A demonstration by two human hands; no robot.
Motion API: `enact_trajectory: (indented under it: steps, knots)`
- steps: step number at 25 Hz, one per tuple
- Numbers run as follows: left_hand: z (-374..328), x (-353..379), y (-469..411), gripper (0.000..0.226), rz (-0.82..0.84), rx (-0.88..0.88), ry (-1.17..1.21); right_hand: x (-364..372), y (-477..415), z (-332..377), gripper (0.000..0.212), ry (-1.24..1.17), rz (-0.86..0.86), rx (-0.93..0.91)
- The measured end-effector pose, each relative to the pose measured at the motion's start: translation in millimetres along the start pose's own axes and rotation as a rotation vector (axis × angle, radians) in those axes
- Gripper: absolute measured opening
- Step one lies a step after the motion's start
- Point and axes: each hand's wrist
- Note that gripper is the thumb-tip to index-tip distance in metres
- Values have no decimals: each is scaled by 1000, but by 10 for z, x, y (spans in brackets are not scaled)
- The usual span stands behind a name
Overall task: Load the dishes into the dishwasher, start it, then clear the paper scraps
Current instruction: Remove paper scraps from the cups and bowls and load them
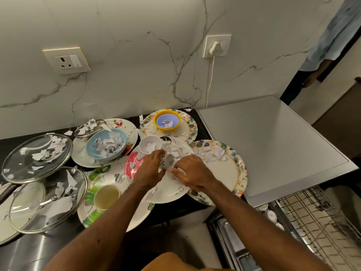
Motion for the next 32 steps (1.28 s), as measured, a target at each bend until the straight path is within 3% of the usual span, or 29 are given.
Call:
enact_trajectory:
  steps: [2, 6, 10, 19, 24, 26, 29, 32]
  knots:
    - [-2, -8, -6, 81, 5, 21, 5, 8, 28, -42, 40, 15, -64, -19]
    - [-95, 27, -27, 82, 84, 108, 18, 8, -7, 57, 62, 21, 216, 4]
    - [-127, 30, -34, 84, 98, 103, -2, 49, 25, 74, 68, -24, 299, 29]
    - [-30, 47, -14, 75, -24, 48, 15, 38, 254, -165, 25, -128, -74, 200]
    - [-281, 168, -68, 59, -117, -70, 437, -73, 220, -111, 28, -903, -64, 678]
    - [-423, 245, -78, 53, -86, -196, 690, -128, 242, -79, 35, -1197, 4, 764]
    - [-623, 368, -106, 58, 25, -354, 1035, -158, 379, -71, 43, -1301, 5, 726]
    - [-758, 477, -126, 61, 93, -415, 1196, -152, 517, -188, 53, -1229, -68, 713]
Point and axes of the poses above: each hand's wrist, its own y-axis away from the middle knuckle, its own x-axis out of the palm, z = x × y, and after that the axes turned 6 degrees about y, right-handed
